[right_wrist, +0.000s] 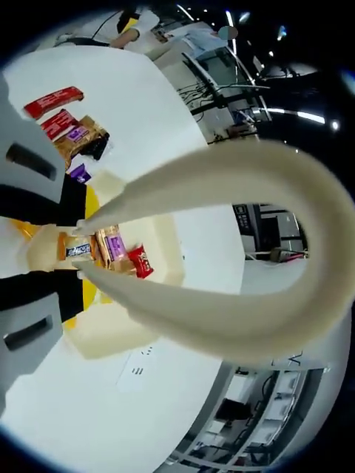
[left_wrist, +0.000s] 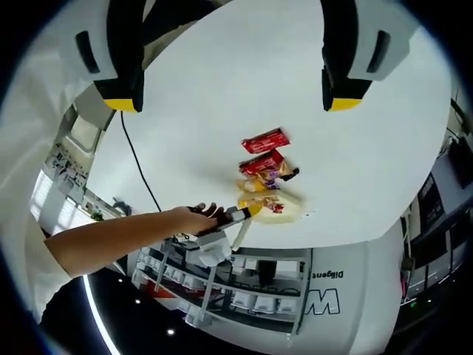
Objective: Place the target food into the container with the food tongs after gripping and lifting it, then release it inside without dropping or visibly crushing the food.
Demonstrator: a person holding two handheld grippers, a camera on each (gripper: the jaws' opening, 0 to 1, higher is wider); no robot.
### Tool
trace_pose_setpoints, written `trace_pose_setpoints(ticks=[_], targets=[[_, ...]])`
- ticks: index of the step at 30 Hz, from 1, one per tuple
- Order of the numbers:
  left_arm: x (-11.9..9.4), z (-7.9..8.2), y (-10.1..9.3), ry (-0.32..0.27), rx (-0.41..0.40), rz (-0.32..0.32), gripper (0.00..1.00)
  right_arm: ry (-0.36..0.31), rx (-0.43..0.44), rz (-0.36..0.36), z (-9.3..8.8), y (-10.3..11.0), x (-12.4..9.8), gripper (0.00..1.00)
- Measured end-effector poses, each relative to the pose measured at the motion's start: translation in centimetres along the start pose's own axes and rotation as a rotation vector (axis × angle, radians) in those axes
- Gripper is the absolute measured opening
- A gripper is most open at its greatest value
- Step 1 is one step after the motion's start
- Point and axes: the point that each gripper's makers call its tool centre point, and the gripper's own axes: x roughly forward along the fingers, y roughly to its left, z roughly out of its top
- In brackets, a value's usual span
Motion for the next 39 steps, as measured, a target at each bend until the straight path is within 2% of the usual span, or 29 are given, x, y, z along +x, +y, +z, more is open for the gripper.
trace_pose_setpoints(ticks=[17, 23, 25, 27, 30, 35, 39], targets=[[-0.2, 0.6, -0.5, -0.013, 0.03, -0.016, 0.99, -0.054, -0.009, 0.054, 1.4, 2.7, -3.3, 0.16], [-0.2, 0.8, -0.9, -0.02, 0.038, -0.024, 0.99, -0.061, -0.012, 0.087, 0.7, 4.3, -4.5, 0.16], [-0.2, 0.9, -1.1, -0.023, 0.039, -0.028, 0.99, -0.057, -0.019, 0.115, -0.1, 5.8, -5.2, 0.16], [-0.2, 0.9, -1.2, -0.024, 0.04, -0.03, 0.99, -0.049, -0.043, 0.131, -0.2, 6.0, -5.1, 0.16], [-0.1, 0.9, -1.6, -0.025, 0.045, -0.035, 0.99, -0.038, -0.078, 0.165, -1.1, 7.9, -5.6, 0.17], [-0.1, 0.8, -2.1, -0.025, 0.052, -0.039, 0.99, -0.033, -0.073, 0.216, -2.4, 11.2, -6.8, 0.17], [-0.1, 0.6, -2.4, -0.024, 0.051, -0.041, 0.99, -0.018, -0.111, 0.271, -3.6, 13.6, -7.1, 0.17]])
